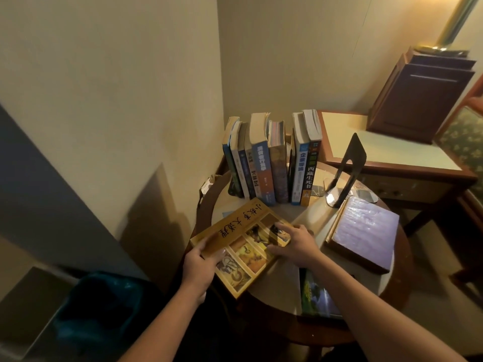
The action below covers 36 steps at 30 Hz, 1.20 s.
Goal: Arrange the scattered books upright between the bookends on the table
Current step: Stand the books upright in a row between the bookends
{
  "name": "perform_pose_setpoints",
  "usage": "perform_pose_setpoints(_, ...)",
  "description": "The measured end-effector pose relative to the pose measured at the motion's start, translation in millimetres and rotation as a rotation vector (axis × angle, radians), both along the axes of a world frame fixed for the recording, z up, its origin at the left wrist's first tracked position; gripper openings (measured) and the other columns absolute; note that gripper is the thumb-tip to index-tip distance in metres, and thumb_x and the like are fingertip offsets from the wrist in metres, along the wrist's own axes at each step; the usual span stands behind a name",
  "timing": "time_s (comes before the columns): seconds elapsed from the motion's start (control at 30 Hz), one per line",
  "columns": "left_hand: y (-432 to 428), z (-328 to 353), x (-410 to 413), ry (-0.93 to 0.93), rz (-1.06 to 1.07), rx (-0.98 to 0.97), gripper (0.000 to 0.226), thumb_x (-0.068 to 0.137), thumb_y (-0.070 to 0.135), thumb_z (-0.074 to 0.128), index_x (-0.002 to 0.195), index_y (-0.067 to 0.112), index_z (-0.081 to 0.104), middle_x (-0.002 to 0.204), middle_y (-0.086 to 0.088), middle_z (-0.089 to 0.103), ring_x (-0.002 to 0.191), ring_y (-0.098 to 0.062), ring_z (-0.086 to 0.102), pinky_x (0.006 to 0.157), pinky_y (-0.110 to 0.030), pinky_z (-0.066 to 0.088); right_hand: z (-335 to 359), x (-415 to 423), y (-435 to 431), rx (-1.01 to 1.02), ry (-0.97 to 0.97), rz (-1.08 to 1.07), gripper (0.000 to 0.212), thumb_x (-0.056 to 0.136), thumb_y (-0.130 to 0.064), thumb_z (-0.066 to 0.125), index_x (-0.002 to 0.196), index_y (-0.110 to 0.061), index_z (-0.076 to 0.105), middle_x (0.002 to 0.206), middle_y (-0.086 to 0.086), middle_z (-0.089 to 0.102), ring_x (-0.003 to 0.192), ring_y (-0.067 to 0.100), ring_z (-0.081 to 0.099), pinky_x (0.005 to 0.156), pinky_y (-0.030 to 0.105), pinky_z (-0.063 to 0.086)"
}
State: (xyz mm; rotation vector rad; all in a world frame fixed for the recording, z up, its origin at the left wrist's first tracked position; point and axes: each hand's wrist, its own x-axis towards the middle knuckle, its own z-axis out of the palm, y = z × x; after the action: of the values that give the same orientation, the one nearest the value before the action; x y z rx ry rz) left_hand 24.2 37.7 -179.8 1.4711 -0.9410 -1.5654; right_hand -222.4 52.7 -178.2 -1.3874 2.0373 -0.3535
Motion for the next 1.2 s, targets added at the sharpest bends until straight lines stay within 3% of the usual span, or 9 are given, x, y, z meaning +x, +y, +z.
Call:
perform_pose_setpoints(0.23,-14,38,5,0.143,-0.109,-0.082,0.056,0.088,-0.009,0.064,0.124,0.033,0.068,0.112,-0.005,0.072,0.085,-0.022,0.074,0.064,-0.038,0.063,29,-10,12,-0.017,-0.216,0.060,0.070,0.087,-0.044,0.074,0.148,-0.041,0.042,0.156,0.007,0.039,0.137,0.025,0.043,0.106,0.034,0.038)
perform_pose_setpoints(0.37,-14,47,7,0.230,-0.155,-0.055,0.052,0.090,-0.008,0.060,0.120,0.033,0.071,0.112,-0.005,0.075,0.092,-0.028,0.073,0.072,-0.044,0.063,49,-28,30,-0.071,-0.495,-0.024,0.062,0.089,-0.029,0.074,0.145,-0.039,0.049,0.147,0.000,0.041,0.092,0.002,0.057,0.067,0.001,0.044)
perform_pose_setpoints(0.47,-12,50,-1,0.283,-0.213,-0.034,0.050,0.094,-0.005,0.055,0.123,0.033,0.069,0.116,-0.003,0.075,0.102,-0.029,0.070,0.082,-0.048,0.059,64,-52,44,-0.083,-0.780,-0.111,0.051,0.081,-0.026,0.078,0.128,-0.042,0.065,0.146,0.007,0.050,0.103,0.023,0.070,0.091,0.032,0.057)
perform_pose_setpoints(0.53,-9,51,-10,0.326,-0.263,-0.014,0.049,0.095,-0.003,0.053,0.126,0.032,0.067,0.113,-0.001,0.076,0.096,-0.026,0.073,0.075,-0.043,0.062,68,-71,57,-0.067,-0.967,-0.160,0.047,0.082,-0.020,0.076,0.125,-0.038,0.069,0.142,0.011,0.053,0.115,0.034,0.066,0.100,0.054,0.051)
perform_pose_setpoints(0.7,1,46,-51,0.334,-0.392,0.081,0.051,0.093,-0.005,0.054,0.128,0.030,0.066,0.125,-0.017,0.066,0.092,-0.035,0.072,0.067,-0.042,0.062,94,-102,91,-0.109,-0.921,-0.278,0.040,0.094,-0.007,0.063,0.125,-0.032,0.070,0.128,0.009,0.063,0.105,0.033,0.070,0.079,0.041,0.063)
perform_pose_setpoints(0.8,10,41,-81,0.316,-0.444,0.098,0.055,0.088,-0.011,0.059,0.127,0.027,0.065,0.133,-0.017,0.056,0.104,-0.039,0.067,0.075,-0.046,0.062,113,-114,107,-0.182,-0.818,-0.314,0.043,0.096,0.001,0.058,0.126,-0.027,0.068,0.118,0.005,0.066,0.090,0.026,0.075,0.069,0.034,0.063)
perform_pose_setpoints(0.93,14,37,-106,0.089,-0.576,-0.041,0.044,0.088,0.003,0.069,0.124,0.030,0.063,0.134,-0.009,0.054,0.112,-0.030,0.062,0.084,-0.043,0.058,139,-127,119,-0.277,-0.650,-0.300,0.045,0.094,0.003,0.059,0.125,-0.028,0.068,0.117,0.008,0.067,0.087,0.028,0.075,0.066,0.034,0.064)
perform_pose_setpoints(1.07,-2,22,-107,-0.522,-0.645,-0.399,0.039,0.089,0.032,0.074,0.126,0.034,0.063,0.129,0.002,0.060,0.112,-0.017,0.058,0.090,-0.038,0.052,162,-139,122,-0.321,-0.471,-0.243,0.043,0.096,-0.001,0.059,0.129,-0.028,0.065,0.120,0.004,0.065,0.088,0.018,0.075,0.065,0.026,0.061)
perform_pose_setpoints(1.2,-31,-3,-97,-0.839,-0.628,-0.491,0.061,0.087,0.054,0.068,0.140,0.027,0.054,0.134,0.000,0.060,0.114,-0.018,0.060,0.095,-0.041,0.055,168,-145,107,-0.403,-0.281,-0.226,0.039,0.099,-0.005,0.057,0.134,-0.022,0.062,0.126,0.005,0.063,0.106,0.019,0.068,0.087,0.040,0.060)
